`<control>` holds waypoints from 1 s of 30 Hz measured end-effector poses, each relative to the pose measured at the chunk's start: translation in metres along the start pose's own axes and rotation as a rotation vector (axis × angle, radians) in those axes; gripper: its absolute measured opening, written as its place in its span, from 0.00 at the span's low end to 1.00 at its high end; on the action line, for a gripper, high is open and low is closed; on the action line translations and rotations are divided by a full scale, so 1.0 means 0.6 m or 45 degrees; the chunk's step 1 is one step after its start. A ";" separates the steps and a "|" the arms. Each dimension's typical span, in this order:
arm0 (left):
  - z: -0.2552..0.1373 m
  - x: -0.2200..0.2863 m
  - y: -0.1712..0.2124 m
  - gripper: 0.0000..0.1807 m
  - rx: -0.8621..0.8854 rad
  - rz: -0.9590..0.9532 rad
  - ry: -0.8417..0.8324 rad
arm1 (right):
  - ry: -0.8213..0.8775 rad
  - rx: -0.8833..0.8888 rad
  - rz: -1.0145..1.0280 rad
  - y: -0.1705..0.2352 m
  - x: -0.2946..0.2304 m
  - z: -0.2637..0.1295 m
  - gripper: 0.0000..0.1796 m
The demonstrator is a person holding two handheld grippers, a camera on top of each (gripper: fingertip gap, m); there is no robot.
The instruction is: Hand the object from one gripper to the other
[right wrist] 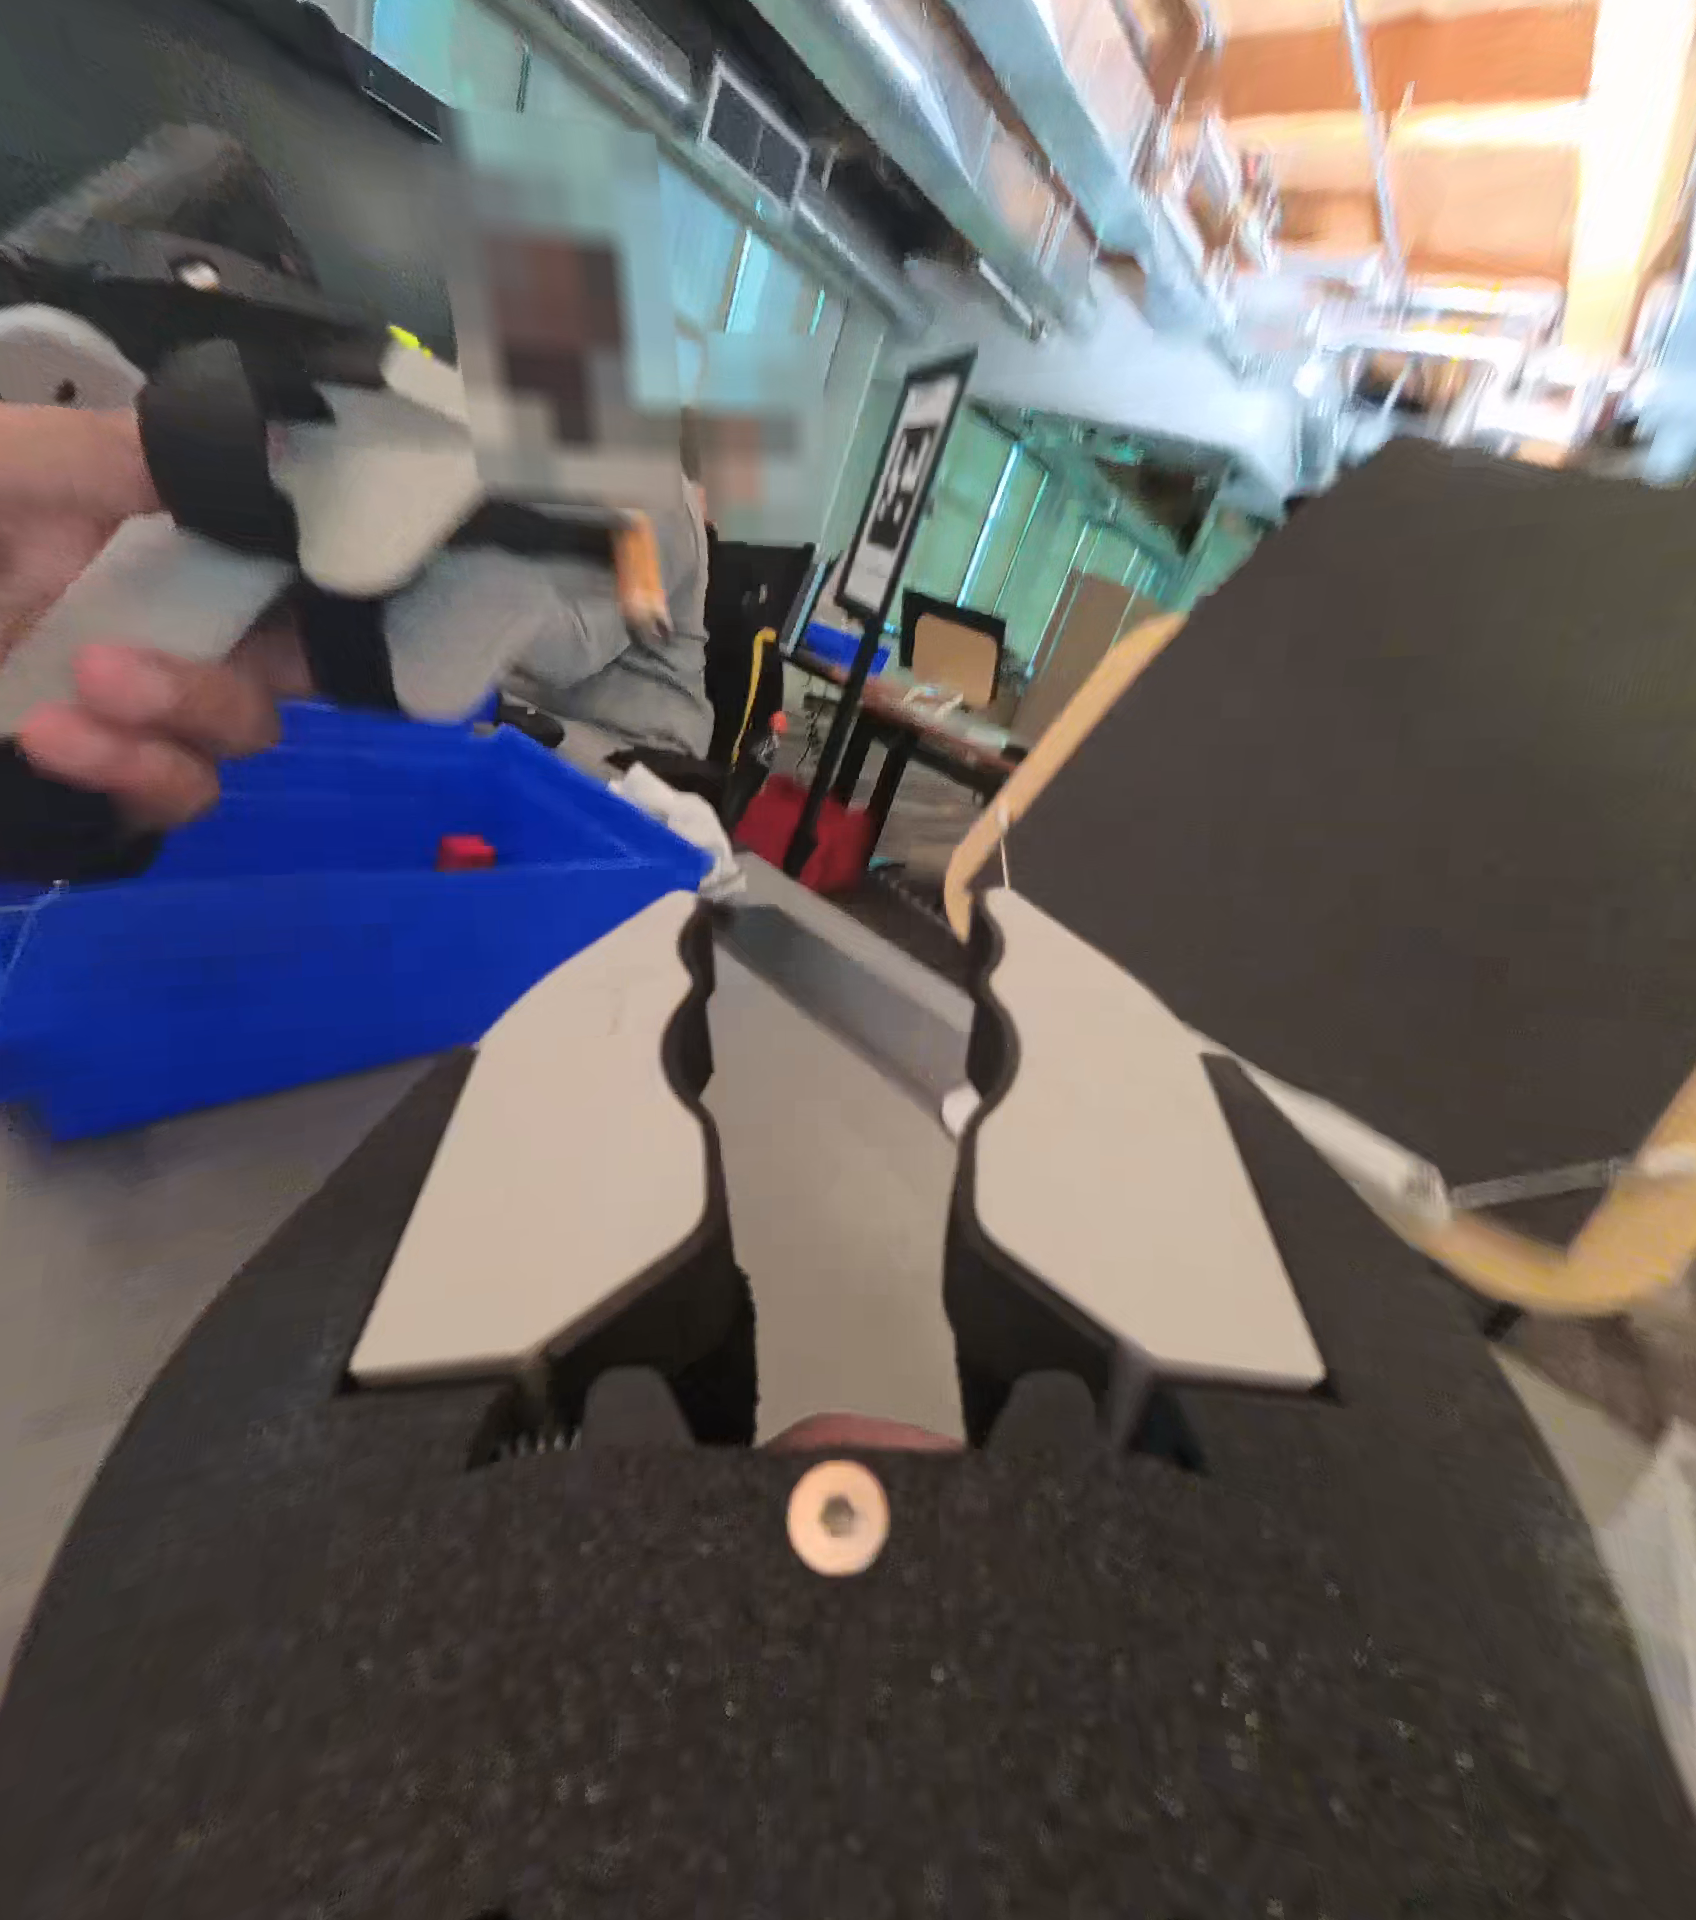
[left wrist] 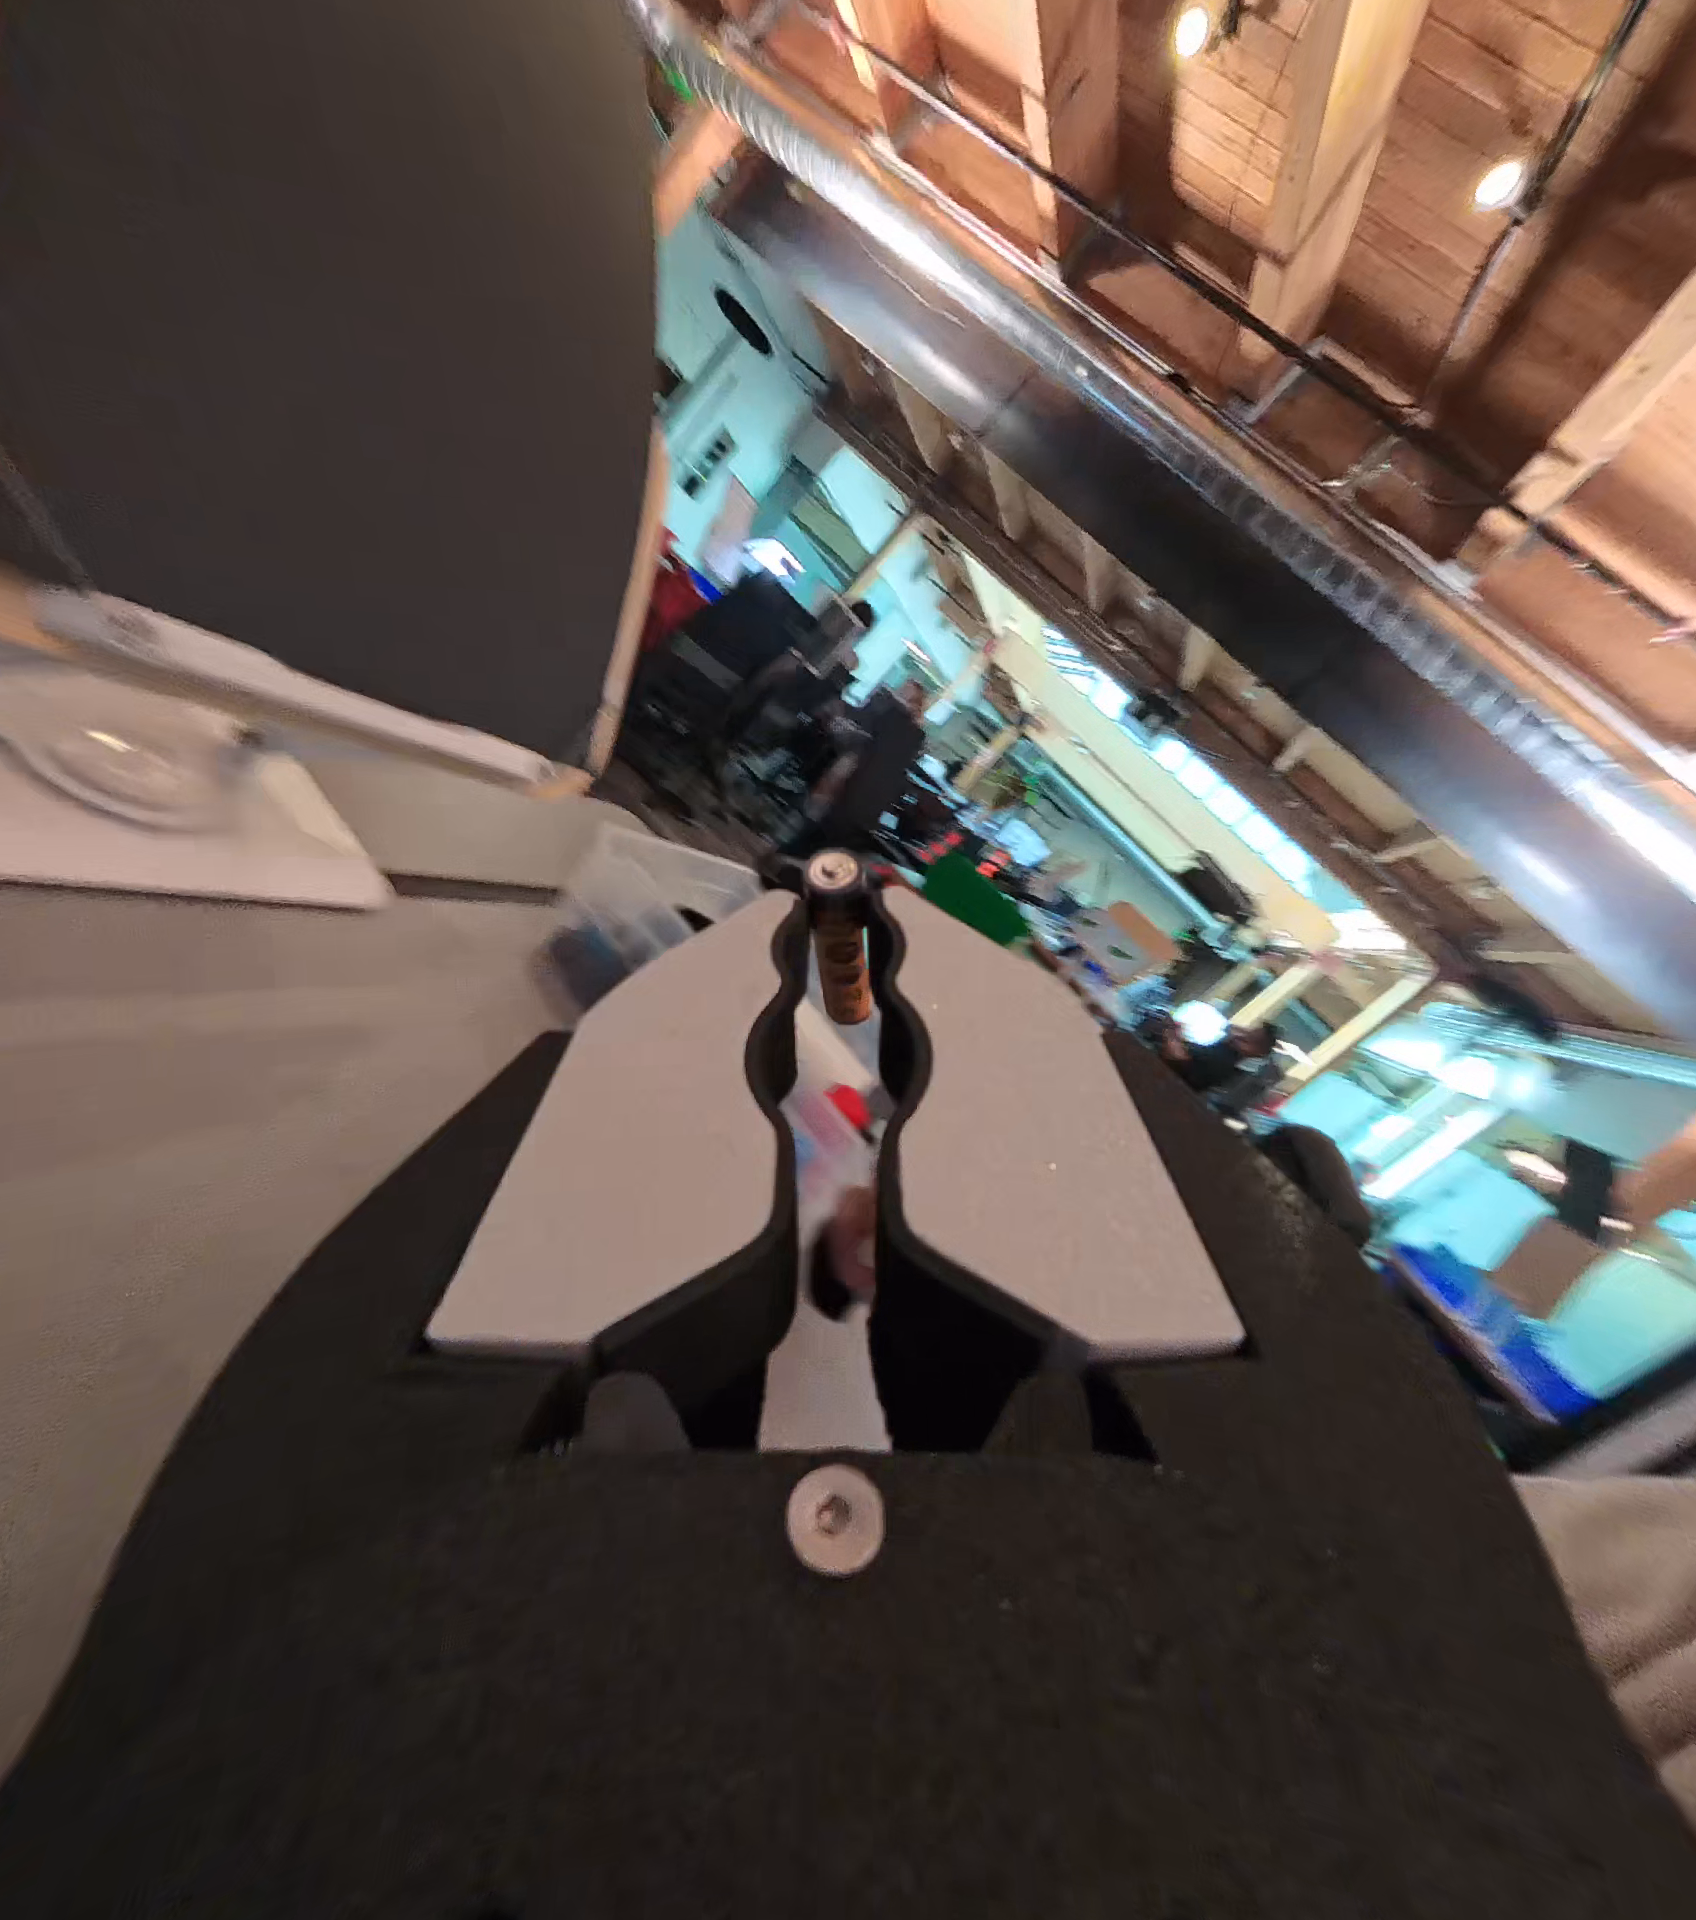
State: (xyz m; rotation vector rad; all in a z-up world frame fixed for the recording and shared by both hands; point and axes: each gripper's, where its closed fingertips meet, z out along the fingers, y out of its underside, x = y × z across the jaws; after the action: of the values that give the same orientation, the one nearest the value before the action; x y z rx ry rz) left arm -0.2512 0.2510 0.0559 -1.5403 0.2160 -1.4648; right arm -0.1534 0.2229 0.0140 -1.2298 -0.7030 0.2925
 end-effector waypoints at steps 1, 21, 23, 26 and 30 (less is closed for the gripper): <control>0.017 0.018 0.021 0.05 -0.038 -0.073 0.059 | -0.012 0.027 -0.035 -0.019 -0.012 0.017 0.23; 0.062 0.076 0.129 0.05 -0.236 -0.553 0.382 | -0.055 0.004 -0.226 -0.051 -0.039 -0.017 0.06; 0.064 0.070 0.133 0.06 -0.276 -0.491 0.343 | -0.068 -0.033 -0.215 -0.044 -0.037 -0.018 0.06; 0.062 0.063 0.120 0.15 -0.298 -0.337 0.291 | -0.058 -0.052 -0.198 -0.041 -0.025 -0.020 0.06; 0.038 0.074 0.081 0.20 -0.318 -0.305 0.405 | -0.131 -0.071 -0.189 -0.041 -0.010 -0.030 0.06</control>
State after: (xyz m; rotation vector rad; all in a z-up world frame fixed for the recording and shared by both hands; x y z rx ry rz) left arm -0.1975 0.2066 0.0553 -1.5621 0.4273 -1.9332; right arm -0.1501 0.1978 0.0319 -1.2144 -0.8920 0.2152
